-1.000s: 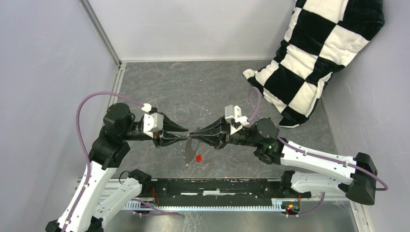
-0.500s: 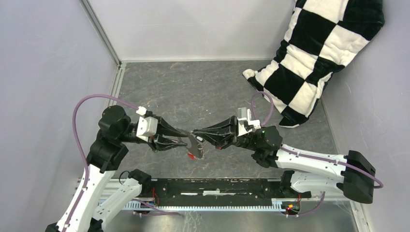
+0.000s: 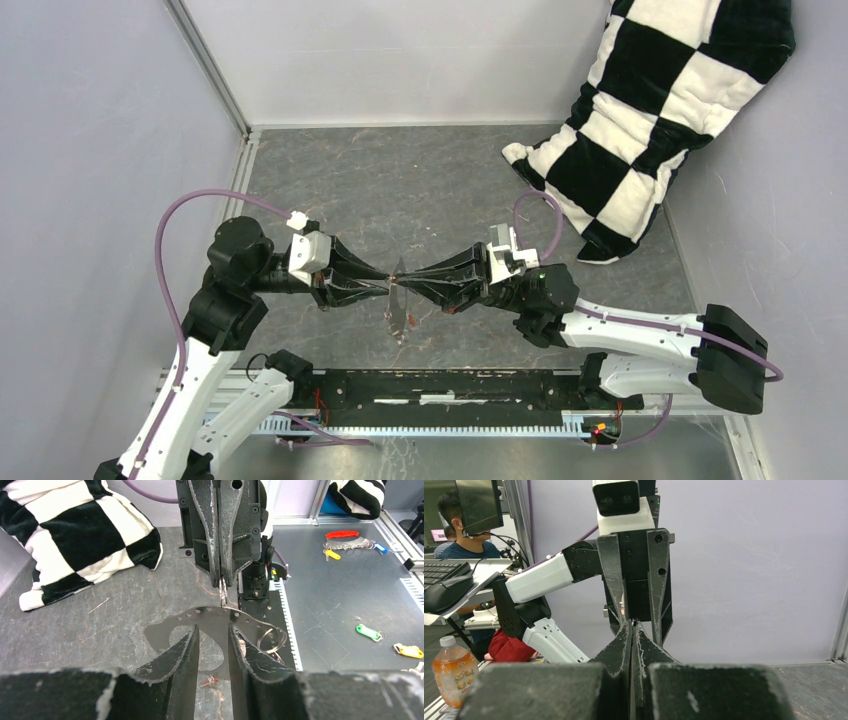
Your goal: Put the keys on the keyring
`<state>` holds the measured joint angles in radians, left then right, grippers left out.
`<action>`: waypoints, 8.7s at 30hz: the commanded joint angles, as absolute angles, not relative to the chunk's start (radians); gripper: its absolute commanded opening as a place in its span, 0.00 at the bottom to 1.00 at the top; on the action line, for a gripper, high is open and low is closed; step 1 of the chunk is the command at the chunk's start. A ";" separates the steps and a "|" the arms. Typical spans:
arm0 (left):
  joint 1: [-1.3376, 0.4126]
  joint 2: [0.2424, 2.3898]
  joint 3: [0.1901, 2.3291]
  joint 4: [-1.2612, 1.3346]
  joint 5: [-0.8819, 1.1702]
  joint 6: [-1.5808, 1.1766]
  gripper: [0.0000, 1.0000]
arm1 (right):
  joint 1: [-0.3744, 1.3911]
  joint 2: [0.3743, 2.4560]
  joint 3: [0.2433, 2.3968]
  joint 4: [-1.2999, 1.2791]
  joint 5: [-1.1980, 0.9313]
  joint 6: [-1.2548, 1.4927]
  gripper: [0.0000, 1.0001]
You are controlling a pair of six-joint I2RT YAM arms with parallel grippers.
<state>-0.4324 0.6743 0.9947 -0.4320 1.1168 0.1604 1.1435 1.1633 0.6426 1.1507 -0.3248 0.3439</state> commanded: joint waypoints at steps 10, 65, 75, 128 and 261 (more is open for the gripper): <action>-0.434 0.670 1.011 -0.364 1.159 0.071 0.34 | 1.151 1.187 0.666 1.199 -0.358 0.356 0.01; -0.433 0.769 1.120 -0.781 1.121 0.537 0.02 | 1.078 1.346 1.482 -0.454 -0.590 -0.156 0.27; -0.433 0.744 1.102 -0.783 1.116 0.526 0.19 | 1.079 1.245 1.360 -0.251 -0.508 -0.108 0.00; -0.433 0.706 1.037 -0.631 1.232 0.350 0.23 | 1.166 1.107 0.751 0.802 -0.357 0.264 0.00; -0.433 0.827 1.209 -1.128 0.645 0.673 0.02 | 0.998 1.732 0.921 0.211 0.184 0.698 0.48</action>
<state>-0.4335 0.8429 1.2011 -1.1576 0.6071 0.6872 0.9909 1.6947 0.8558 0.2478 0.1043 0.6495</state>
